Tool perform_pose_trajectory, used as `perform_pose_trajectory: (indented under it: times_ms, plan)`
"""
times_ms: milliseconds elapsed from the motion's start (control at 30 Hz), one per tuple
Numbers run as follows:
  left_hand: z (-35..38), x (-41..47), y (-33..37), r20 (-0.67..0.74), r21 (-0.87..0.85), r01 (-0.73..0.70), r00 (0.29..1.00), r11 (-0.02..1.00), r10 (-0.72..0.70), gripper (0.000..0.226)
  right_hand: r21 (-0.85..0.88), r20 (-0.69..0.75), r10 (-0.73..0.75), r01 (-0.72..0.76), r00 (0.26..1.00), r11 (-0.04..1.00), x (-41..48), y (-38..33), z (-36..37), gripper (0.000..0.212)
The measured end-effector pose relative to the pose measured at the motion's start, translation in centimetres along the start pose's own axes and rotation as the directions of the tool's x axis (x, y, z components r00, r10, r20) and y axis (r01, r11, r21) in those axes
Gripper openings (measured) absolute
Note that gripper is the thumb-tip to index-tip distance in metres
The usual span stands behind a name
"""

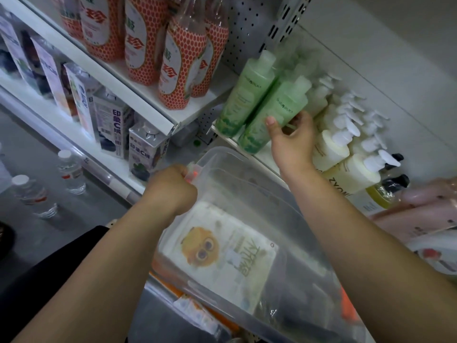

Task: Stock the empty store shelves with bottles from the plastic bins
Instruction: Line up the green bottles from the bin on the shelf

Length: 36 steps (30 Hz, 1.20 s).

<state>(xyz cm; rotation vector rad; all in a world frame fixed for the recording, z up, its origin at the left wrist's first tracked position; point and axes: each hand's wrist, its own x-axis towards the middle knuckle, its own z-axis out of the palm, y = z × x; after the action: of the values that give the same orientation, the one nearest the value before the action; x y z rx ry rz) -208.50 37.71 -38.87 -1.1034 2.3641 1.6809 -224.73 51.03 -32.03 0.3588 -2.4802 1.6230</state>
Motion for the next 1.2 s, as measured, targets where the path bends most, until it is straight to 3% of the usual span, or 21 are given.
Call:
perform_pose_trajectory:
  times_ms: [100, 333, 633, 900, 1033, 1200]
  plan:
    - [0.0, 0.1, 0.1, 0.014, -0.050, 0.015, 1.000, 0.999, -0.015, 0.029, -0.010, -0.016, -0.002, 0.002, 1.000, 1.000, 0.3, 0.6, 0.6, 0.040]
    - [-0.1, 0.2, 0.2, -0.031, -0.150, -0.021, 0.999, 0.988, 0.016, 0.017, -0.055, -0.004, -0.018, 0.018, 1.000, 0.998, 1.0, 0.9, 1.2, 0.045]
    - [0.1, -0.2, 0.3, -0.077, -0.180, -0.002, 0.997, 0.984, -0.012, 0.033, -0.084, 0.036, 0.038, -0.034, 0.999, 0.996, 0.4, 1.8, 1.6, 0.062]
    - [0.3, 0.3, -0.2, -0.074, -0.172, 0.023, 0.997, 0.985, -0.036, 0.035, -0.193, 0.104, 0.070, -0.049, 0.992, 0.980, 0.3, 2.5, 1.4, 0.060]
    - [0.3, -0.7, 0.2, -0.205, -0.048, -0.065, 0.977, 0.997, 0.054, 0.044, -0.253, 0.197, 0.089, -0.037, 0.976, 0.967, -2.3, 1.6, -0.6, 0.064]
    - [0.9, -3.2, 0.2, -0.362, 0.060, -0.302, 0.881, 0.951, 0.303, 0.051, -0.278, 0.306, 0.119, -0.031, 0.944, 0.960, -6.9, 0.7, -5.6, 0.058]
